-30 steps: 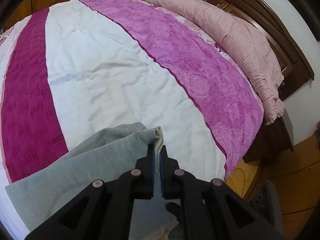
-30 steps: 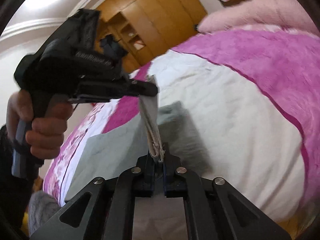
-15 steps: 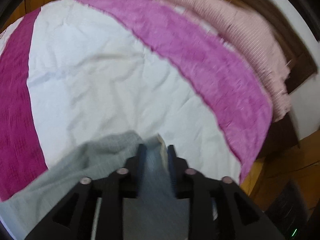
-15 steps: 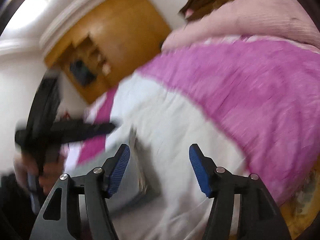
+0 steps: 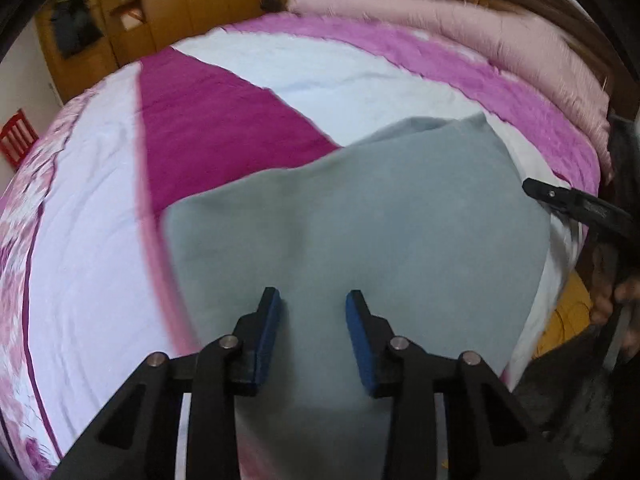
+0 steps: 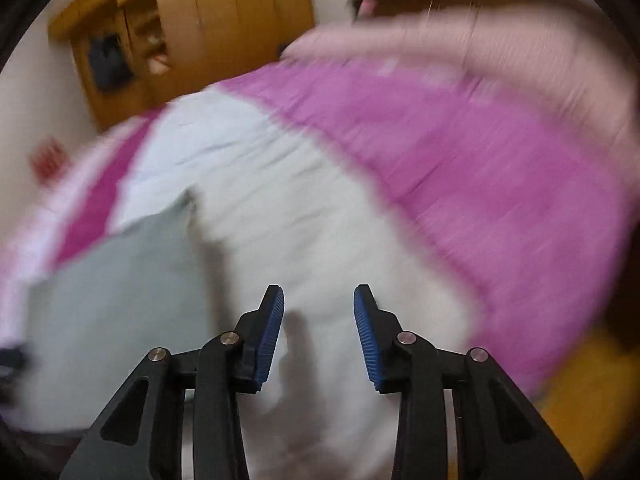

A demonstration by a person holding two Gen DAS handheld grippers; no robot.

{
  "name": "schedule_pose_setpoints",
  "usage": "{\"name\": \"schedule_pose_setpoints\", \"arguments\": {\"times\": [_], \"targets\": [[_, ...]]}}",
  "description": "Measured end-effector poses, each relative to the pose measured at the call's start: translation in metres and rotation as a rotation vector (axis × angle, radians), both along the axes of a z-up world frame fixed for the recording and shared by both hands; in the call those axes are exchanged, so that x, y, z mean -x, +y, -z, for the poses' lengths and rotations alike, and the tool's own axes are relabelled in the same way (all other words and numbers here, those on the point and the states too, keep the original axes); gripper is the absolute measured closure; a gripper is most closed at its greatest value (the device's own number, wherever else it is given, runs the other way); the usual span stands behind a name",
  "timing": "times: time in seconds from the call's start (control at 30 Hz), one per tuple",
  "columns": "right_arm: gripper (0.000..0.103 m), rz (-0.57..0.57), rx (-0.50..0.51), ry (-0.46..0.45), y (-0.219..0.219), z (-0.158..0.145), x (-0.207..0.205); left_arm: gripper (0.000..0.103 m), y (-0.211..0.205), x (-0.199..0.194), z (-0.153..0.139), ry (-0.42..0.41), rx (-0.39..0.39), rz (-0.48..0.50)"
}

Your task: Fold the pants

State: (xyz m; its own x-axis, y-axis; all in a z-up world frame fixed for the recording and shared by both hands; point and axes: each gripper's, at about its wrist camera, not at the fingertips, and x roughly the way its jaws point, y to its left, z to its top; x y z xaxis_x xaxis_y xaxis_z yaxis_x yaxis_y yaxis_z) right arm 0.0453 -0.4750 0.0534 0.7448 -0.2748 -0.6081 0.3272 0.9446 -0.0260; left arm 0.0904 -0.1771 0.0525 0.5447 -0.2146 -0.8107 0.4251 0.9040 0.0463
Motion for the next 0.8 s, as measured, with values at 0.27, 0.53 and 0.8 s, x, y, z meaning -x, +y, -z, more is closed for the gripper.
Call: {"name": "schedule_pose_setpoints", "arguments": {"times": [0.27, 0.53, 0.8], "targets": [[0.058, -0.568, -0.014, -0.111, 0.147, -0.035, 0.053, 0.053, 0.073, 0.005, 0.001, -0.012, 0.128, -0.101], [0.056, -0.845, -0.114, 0.183, 0.240, 0.023, 0.073, 0.055, 0.105, 0.029, -0.036, -0.031, 0.270, -0.035], [0.087, -0.900, -0.040, 0.136, 0.263, 0.032, 0.072, 0.058, 0.136, -0.022, -0.004, 0.099, 0.483, -0.100]]}}
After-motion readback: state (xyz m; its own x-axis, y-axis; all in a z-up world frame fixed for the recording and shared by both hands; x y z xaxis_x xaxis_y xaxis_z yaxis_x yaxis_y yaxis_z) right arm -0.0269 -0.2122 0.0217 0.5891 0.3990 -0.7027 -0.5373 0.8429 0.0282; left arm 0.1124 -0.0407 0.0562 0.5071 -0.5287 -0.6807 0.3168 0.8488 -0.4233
